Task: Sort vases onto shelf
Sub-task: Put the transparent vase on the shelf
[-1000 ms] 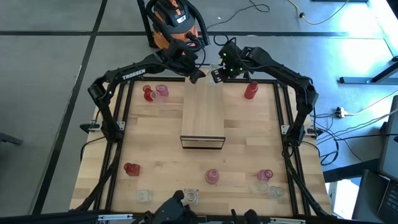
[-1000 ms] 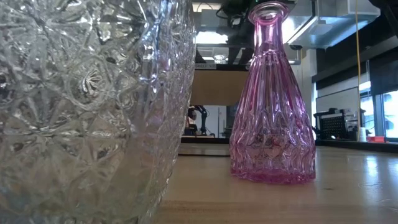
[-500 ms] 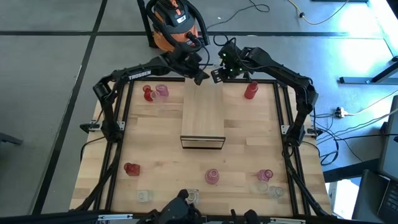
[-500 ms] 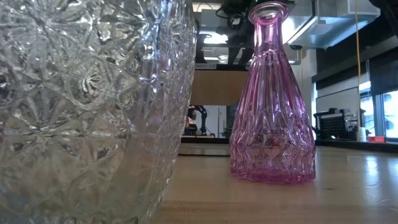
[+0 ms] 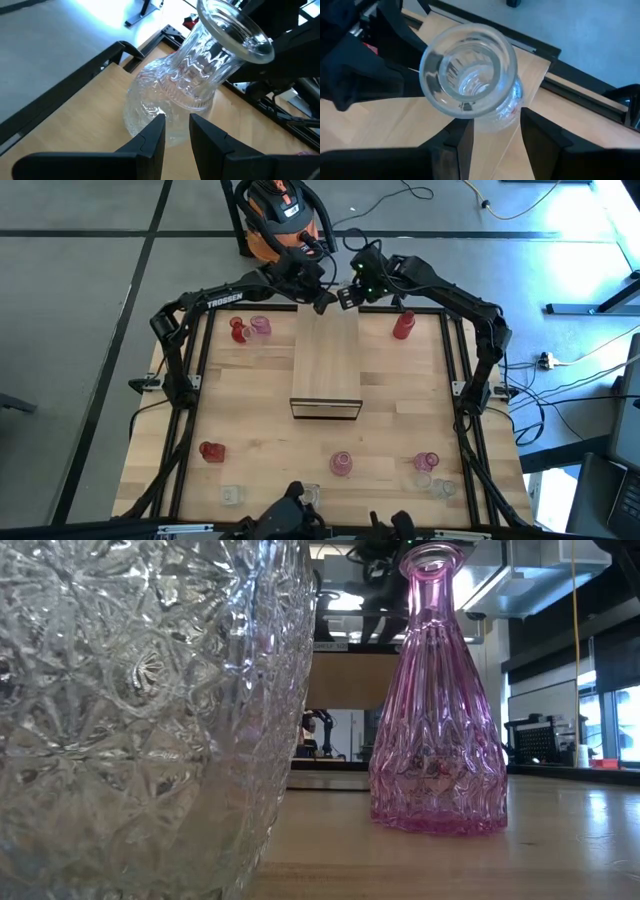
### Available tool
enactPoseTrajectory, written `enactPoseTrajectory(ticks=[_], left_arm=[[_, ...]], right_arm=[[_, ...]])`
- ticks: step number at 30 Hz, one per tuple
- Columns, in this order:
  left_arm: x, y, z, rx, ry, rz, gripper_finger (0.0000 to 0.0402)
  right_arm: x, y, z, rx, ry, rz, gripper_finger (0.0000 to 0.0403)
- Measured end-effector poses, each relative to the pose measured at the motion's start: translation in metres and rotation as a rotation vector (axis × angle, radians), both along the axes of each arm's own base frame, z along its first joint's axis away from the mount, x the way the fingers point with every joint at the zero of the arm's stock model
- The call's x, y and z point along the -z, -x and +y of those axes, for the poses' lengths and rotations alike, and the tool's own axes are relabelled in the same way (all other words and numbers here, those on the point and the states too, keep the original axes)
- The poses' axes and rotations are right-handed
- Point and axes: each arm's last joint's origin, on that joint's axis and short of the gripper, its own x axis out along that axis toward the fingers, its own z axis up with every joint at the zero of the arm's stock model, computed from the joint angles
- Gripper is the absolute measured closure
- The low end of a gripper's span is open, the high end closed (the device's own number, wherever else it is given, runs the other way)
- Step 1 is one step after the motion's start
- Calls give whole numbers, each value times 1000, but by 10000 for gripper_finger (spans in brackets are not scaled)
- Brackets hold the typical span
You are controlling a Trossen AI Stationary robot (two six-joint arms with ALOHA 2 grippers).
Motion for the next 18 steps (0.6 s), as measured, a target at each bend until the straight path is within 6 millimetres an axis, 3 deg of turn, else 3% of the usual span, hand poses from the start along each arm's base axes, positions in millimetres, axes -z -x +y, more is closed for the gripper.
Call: enactPoseTrajectory(ticks=[18], left_arm=[[-4,-1,4,-65,-92,-13,321]], right_arm=[[-2,-1,-3,45,73,3,259]])
